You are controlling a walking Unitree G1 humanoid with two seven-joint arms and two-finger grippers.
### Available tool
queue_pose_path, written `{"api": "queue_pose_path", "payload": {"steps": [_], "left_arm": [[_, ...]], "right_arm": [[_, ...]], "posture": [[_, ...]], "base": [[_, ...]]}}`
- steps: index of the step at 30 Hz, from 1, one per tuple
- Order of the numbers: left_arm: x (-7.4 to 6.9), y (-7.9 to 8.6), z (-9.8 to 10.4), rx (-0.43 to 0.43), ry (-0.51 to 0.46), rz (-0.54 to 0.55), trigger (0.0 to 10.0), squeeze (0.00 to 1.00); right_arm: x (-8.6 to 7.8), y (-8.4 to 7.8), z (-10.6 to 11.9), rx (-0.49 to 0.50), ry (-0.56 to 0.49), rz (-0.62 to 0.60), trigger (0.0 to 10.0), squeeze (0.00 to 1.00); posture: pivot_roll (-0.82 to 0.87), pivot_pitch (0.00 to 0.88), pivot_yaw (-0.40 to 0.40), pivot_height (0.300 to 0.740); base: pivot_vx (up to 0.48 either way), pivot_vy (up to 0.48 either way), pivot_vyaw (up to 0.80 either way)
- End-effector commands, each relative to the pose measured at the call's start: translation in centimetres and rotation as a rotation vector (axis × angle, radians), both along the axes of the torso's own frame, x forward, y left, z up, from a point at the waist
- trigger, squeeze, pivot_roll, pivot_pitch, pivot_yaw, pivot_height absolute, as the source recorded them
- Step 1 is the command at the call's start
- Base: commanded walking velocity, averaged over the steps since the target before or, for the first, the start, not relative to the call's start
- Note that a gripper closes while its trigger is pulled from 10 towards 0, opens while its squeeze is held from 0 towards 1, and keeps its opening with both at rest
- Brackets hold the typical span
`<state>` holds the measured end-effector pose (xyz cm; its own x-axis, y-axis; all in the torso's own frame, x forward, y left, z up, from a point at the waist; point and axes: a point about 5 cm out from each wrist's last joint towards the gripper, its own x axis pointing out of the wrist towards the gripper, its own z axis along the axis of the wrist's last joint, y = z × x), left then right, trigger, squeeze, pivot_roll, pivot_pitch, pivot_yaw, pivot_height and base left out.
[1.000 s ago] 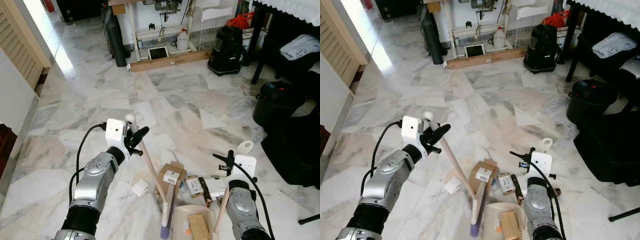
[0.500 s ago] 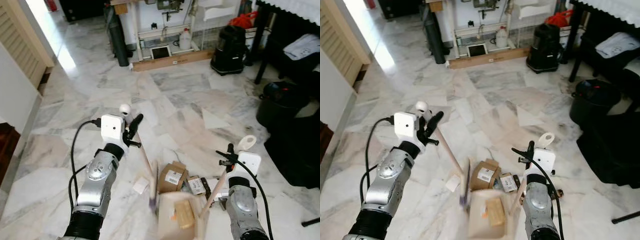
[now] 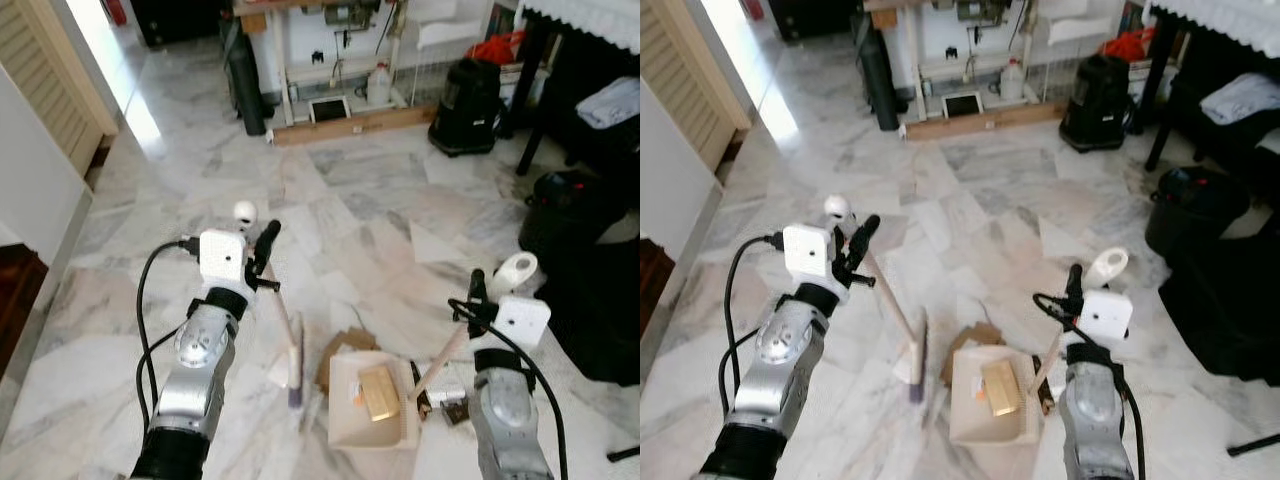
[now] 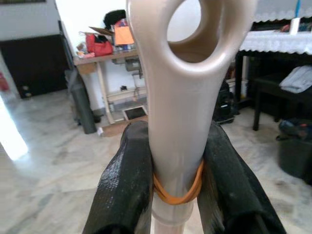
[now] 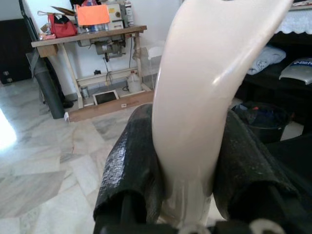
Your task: Sweep floor
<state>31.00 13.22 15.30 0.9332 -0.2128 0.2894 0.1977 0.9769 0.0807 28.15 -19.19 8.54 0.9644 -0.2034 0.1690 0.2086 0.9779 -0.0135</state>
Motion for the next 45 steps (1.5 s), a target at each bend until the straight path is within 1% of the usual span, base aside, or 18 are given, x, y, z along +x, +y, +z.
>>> {"api": "queue_pose_path", "payload": {"steps": [1, 2, 7, 11, 15, 21, 23, 26, 28, 31, 34, 38, 41, 45], "left_arm": [[-0.2, 0.8, 0.6, 0.037, -0.056, 0.035, 10.0, 0.0], [-0.4, 1.3, 0.4, 0.046, -0.06, 0.064, 10.0, 0.0], [-0.7, 2.7, 0.1, 0.055, -0.06, 0.113, 10.0, 0.0], [-1.0, 3.3, -0.3, 0.052, -0.052, 0.132, 10.0, 0.0], [-1.2, 3.9, -0.8, 0.056, -0.042, 0.149, 10.0, 0.0], [-1.5, 4.6, -1.2, 0.05, -0.034, 0.196, 10.0, 0.0], [-1.7, 4.6, -1.7, 0.049, -0.02, 0.2, 10.0, 0.0], [-1.8, 4.4, -1.8, 0.05, -0.018, 0.198, 10.0, 0.0], [-1.6, 4.1, -1.9, 0.049, -0.01, 0.189, 10.0, 0.0], [-1.3, 3.7, -2.2, 0.065, -0.001, 0.171, 10.0, 0.0], [-1.0, 2.9, -2.4, 0.076, 0.004, 0.139, 10.0, 0.0], [-1.0, 2.8, -2.7, 0.069, 0.017, 0.141, 10.0, 0.0], [-1.3, 2.9, -3.1, 0.061, 0.027, 0.164, 10.0, 0.0], [-1.4, 2.7, -3.1, 0.056, 0.023, 0.166, 10.0, 0.0]], "right_arm": [[0.8, 1.3, 2.2, 0.017, -0.094, 0.038, 10.0, 0.0], [1.0, 1.9, 2.7, 0.033, -0.114, 0.05, 10.0, 0.0], [1.3, 3.3, 3.6, 0.066, -0.129, 0.094, 10.0, 0.0], [1.5, 3.8, 3.9, 0.07, -0.13, 0.101, 10.0, 0.0], [1.5, 3.8, 3.8, 0.072, -0.125, 0.101, 10.0, 0.0], [1.8, 3.0, 4.0, 0.056, -0.117, 0.096, 10.0, 0.0], [1.9, 2.5, 4.0, 0.038, -0.117, 0.086, 10.0, 0.0], [1.9, 2.2, 4.0, 0.034, -0.118, 0.081, 10.0, 0.0], [1.8, 1.7, 3.9, 0.025, -0.113, 0.058, 10.0, 0.0], [1.7, 1.3, 3.7, 0.018, -0.11, 0.041, 10.0, 0.0], [1.7, 0.9, 3.9, 0.011, -0.106, 0.024, 10.0, 0.0], [1.9, 1.1, 4.1, 0.003, -0.105, 0.042, 10.0, 0.0], [1.9, 1.3, 4.0, 0.007, -0.099, 0.056, 10.0, 0.0], [2.0, 1.6, 3.8, 0.011, -0.094, 0.066, 10.0, 0.0]], "posture": [[0.05, 0.0, 0.068, 0.74], [0.06, 0.0, 0.066, 0.74], [0.07, 0.0, 0.061, 0.74], [0.07, 0.0, 0.057, 0.74], [0.08, 0.0, 0.039, 0.74], [0.09, 0.0, 0.028, 0.74], [0.09, 0.0, 0.039, 0.74], [0.09, 0.0, 0.045, 0.74], [0.07, 0.0, 0.05, 0.74], [0.07, 0.0, 0.049, 0.74], [0.05, 0.0, 0.043, 0.74], [0.05, 0.0, 0.03, 0.74], [0.06, 0.0, 0.023, 0.74], [0.07, 0.0, 0.025, 0.74]], "base": [[0.0, 0.0, 0.0], [0.0, 0.0, 0.0], [0.0, 0.0, 0.0], [0.0, 0.0, 0.0], [0.0, 0.0, 0.0], [0.0, 0.0, 0.0], [0.0, 0.0, 0.0], [0.0, 0.0, 0.0], [0.0, 0.0, 0.67], [0.0, 0.0, 0.72], [0.0, 0.0, 0.73], [0.0, 0.0, 0.72], [0.0, 0.0, 0.74], [0.0, 0.0, 0.79]]}}
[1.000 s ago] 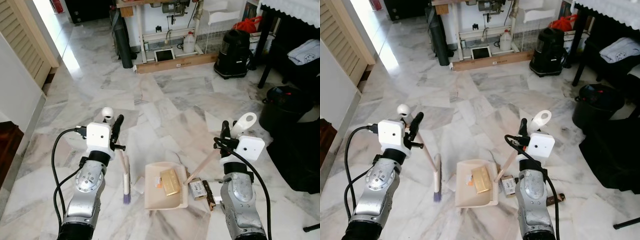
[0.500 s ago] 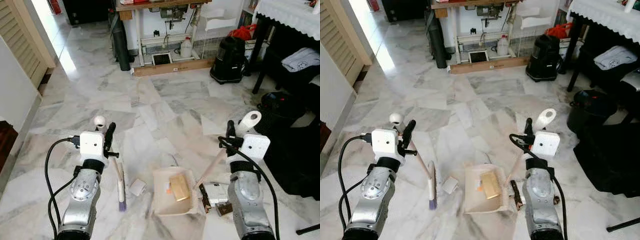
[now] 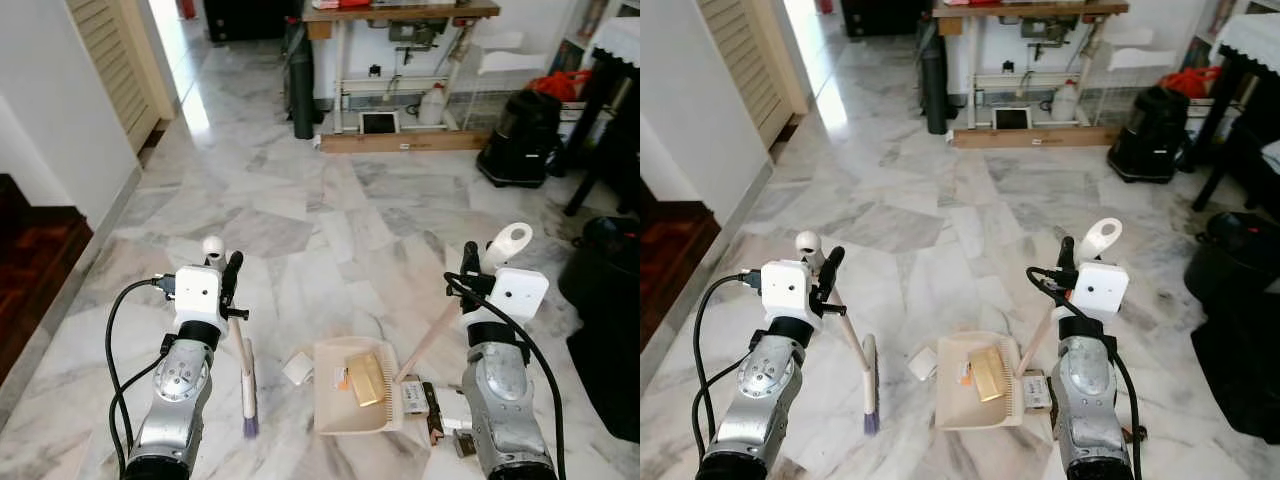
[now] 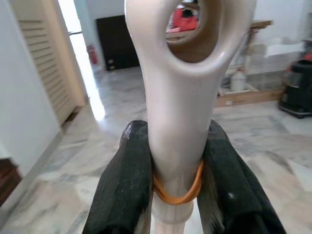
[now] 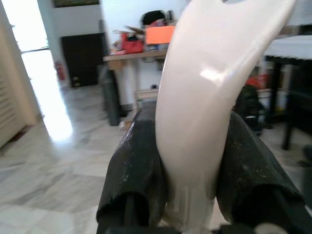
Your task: Sweep floor
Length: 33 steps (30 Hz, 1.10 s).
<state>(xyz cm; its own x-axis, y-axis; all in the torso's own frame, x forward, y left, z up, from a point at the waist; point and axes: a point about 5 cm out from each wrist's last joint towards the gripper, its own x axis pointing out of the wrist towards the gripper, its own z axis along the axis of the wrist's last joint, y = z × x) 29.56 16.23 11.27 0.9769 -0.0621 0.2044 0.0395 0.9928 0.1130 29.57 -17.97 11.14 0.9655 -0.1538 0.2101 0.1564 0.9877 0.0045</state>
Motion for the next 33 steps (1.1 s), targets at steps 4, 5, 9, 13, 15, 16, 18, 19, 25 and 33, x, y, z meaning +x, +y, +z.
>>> {"api": "queue_pose_path", "payload": {"steps": [4, 5, 9, 13, 15, 16, 18, 19, 25, 33], "left_arm": [[0.0, -0.4, 0.9, 0.018, -0.056, -0.004, 10.0, 0.0], [0.0, -0.4, 0.8, 0.02, -0.054, -0.004, 10.0, 0.0], [-0.1, -0.1, 0.5, 0.028, -0.043, 0.015, 10.0, 0.0], [-0.2, -0.1, 0.5, 0.033, -0.044, 0.02, 10.0, 0.0], [-0.3, -0.1, 0.5, 0.038, -0.044, 0.021, 10.0, 0.0], [-0.3, -0.1, 0.5, 0.038, -0.044, 0.021, 10.0, 0.0], [-0.4, 0.0, 0.4, 0.04, -0.041, 0.027, 10.0, 0.0], [-0.4, 0.0, 0.4, 0.04, -0.041, 0.028, 10.0, 0.0], [-0.3, -0.2, 0.2, 0.033, -0.034, 0.028, 10.0, 0.0], [-0.2, -0.5, 0.2, 0.029, -0.036, 0.029, 10.0, 0.0]], "right_arm": [[0.6, 0.6, 1.1, 0.006, -0.045, 0.016, 10.0, 0.0], [0.6, 0.8, 1.0, 0.013, -0.043, 0.022, 10.0, 0.0], [0.5, 1.5, 1.0, 0.025, -0.037, 0.052, 10.0, 0.0], [0.7, 1.7, 0.9, 0.026, -0.035, 0.062, 10.0, 0.0], [0.8, 1.7, 1.0, 0.028, -0.034, 0.064, 10.0, 0.0], [0.8, 1.7, 1.0, 0.028, -0.034, 0.064, 10.0, 0.0], [1.0, 1.4, 1.1, 0.026, -0.036, 0.056, 10.0, 0.0], [1.0, 1.3, 1.2, 0.025, -0.037, 0.054, 10.0, 0.0], [1.0, 1.1, 1.1, 0.019, -0.035, 0.054, 10.0, 0.0], [1.0, 1.4, 0.9, 0.025, -0.026, 0.063, 10.0, 0.0]], "posture": [[0.07, 0.0, 0.024, 0.74], [0.07, 0.0, 0.019, 0.74], [0.08, 0.0, 0.01, 0.74], [0.09, 0.0, 0.006, 0.74], [0.09, 0.0, 0.003, 0.74], [0.09, 0.0, 0.003, 0.74], [0.09, 0.0, 0.001, 0.74], [0.09, 0.0, 0.001, 0.74], [0.08, 0.0, -0.001, 0.74], [0.09, 0.0, -0.005, 0.74]], "base": [[0.0, 0.0, 0.79], [0.0, 0.0, 0.79], [0.0, 0.0, 0.79], [0.0, 0.0, 0.79], [0.0, 0.0, 0.79], [0.0, 0.0, 0.79], [0.0, 0.0, 0.79], [0.0, 0.0, 0.79], [0.0, 0.0, 0.79], [0.0, 0.0, 0.79]]}}
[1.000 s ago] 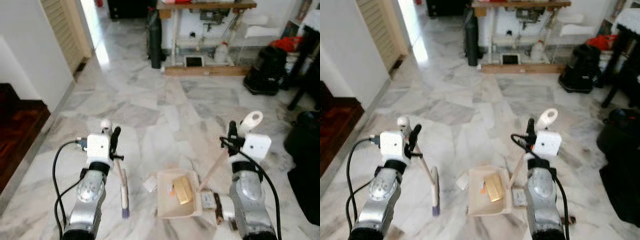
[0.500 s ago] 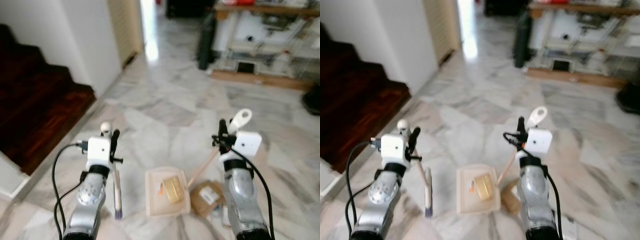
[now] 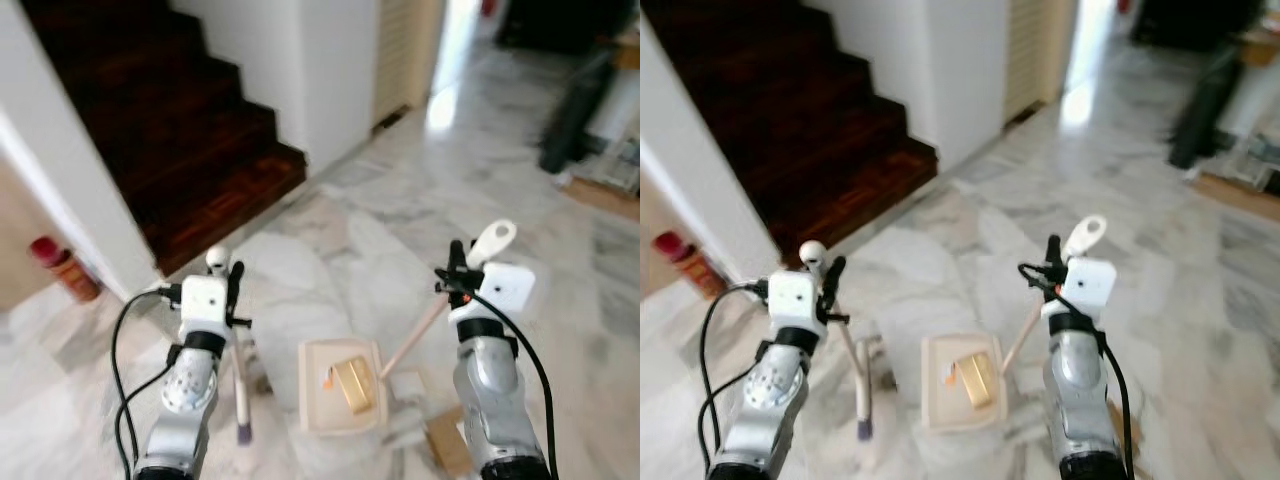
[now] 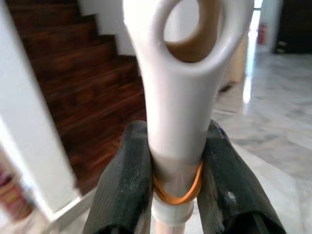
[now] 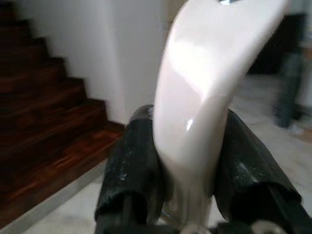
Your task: Sweep floor
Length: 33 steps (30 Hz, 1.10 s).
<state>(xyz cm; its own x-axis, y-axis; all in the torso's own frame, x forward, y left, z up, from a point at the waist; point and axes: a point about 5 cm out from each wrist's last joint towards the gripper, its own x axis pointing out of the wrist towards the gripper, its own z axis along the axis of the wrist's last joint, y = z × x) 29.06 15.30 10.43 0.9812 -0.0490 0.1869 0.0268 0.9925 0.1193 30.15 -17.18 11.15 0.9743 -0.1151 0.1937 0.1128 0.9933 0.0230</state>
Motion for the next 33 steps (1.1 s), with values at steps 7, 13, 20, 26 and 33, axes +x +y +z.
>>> {"api": "queue_pose_path", "payload": {"steps": [7, 13, 20, 26, 33], "left_arm": [[0.22, 0.89, 1.04, 0.026, -0.053, 0.028, 10.0, 0.0], [0.21, 0.88, 0.9, 0.019, -0.039, 0.034, 10.0, 0.0], [0.25, 0.84, 0.83, 0.017, -0.032, 0.036, 10.0, 0.0], [0.23, 0.87, 0.85, 0.017, -0.032, 0.037, 10.0, 0.0], [0.16, 0.82, 0.79, 0.017, -0.028, 0.035, 10.0, 0.0]], "right_arm": [[0.68, 1.07, 0.79, 0.025, -0.029, 0.039, 10.0, 0.0], [0.72, 1.19, 0.6, 0.03, -0.017, 0.046, 10.0, 0.0], [0.8, 1.33, 0.35, 0.022, 0.001, 0.047, 10.0, 0.0], [0.83, 1.43, 0.62, 0.009, -0.016, 0.057, 10.0, 0.0], [0.83, 1.66, 0.58, 0.04, -0.017, 0.066, 10.0, 0.0]], "posture": [[0.1, 0.0, -0.005, 0.74], [0.09, 0.0, -0.003, 0.74], [0.1, 0.0, -0.002, 0.74], [0.1, 0.0, -0.002, 0.74], [0.1, 0.0, 0.0, 0.74]], "base": [[0.0, 0.0, 0.3], [0.0, 0.0, 0.0], [0.0, 0.162, 0.0], [0.0, 0.308, 0.09], [0.0, 0.299, 0.42]]}}
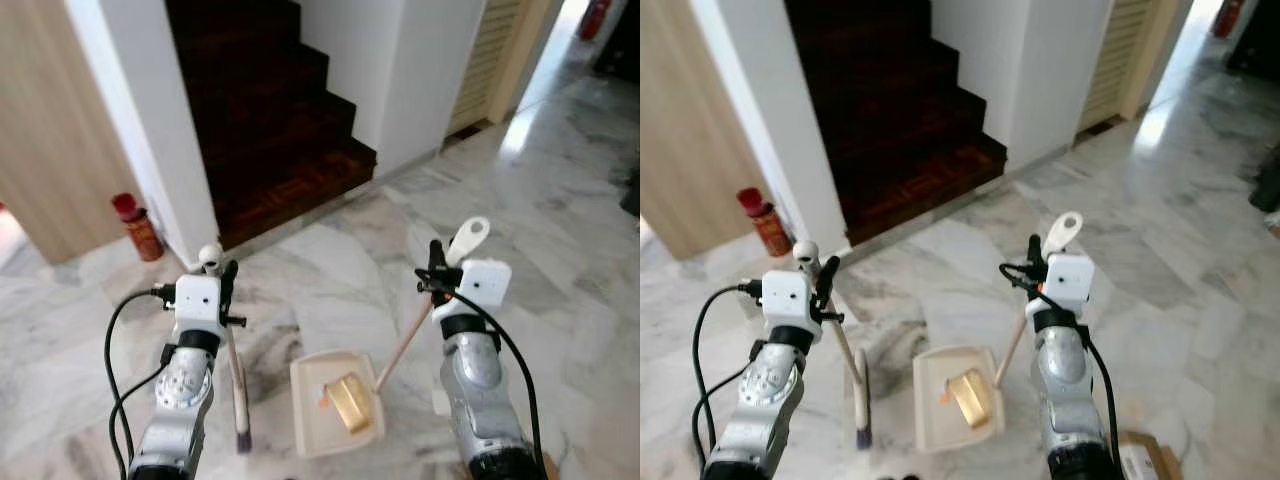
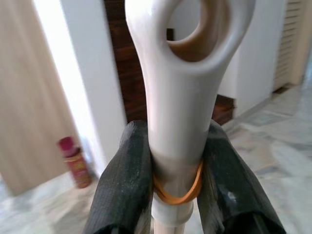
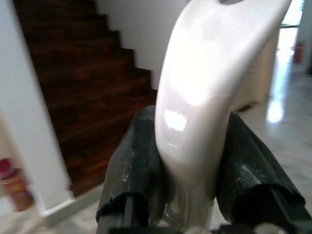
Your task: Sweep floor
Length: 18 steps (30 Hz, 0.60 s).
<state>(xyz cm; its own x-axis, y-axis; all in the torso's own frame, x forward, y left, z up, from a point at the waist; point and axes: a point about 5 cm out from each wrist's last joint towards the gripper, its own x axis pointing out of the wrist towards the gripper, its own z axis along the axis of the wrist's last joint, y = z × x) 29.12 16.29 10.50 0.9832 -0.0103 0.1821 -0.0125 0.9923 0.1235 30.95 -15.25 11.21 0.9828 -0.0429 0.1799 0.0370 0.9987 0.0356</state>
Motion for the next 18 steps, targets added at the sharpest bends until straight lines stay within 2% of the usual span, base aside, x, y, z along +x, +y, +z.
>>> {"api": "queue_pose_path", "payload": {"steps": [1, 9, 18], "left_arm": [[0.11, -0.18, 0.72, 0.014, -0.033, -0.006, 10.0, 0.0], [0.14, -0.13, 0.8, 0.015, -0.034, -0.008, 10.0, 0.0], [0.18, -0.17, 0.9, 0.018, -0.033, -0.013, 10.0, 0.0]], "right_arm": [[0.04, -0.25, 0.53, 0.027, -0.028, -0.009, 10.0, 0.0], [0.09, 0.03, 0.59, 0.015, -0.033, -0.002, 10.0, 0.0], [0.1, 0.35, 0.48, 0.025, -0.03, 0.01, 10.0, 0.0]], "posture": [[0.1, 0.0, 0.0, 0.74], [0.1, 0.0, 0.005, 0.74], [0.11, 0.0, 0.008, 0.74]], "base": [[0.0, 0.292, 0.0], [0.0, 0.286, 0.0], [0.0, 0.268, 0.71]]}}
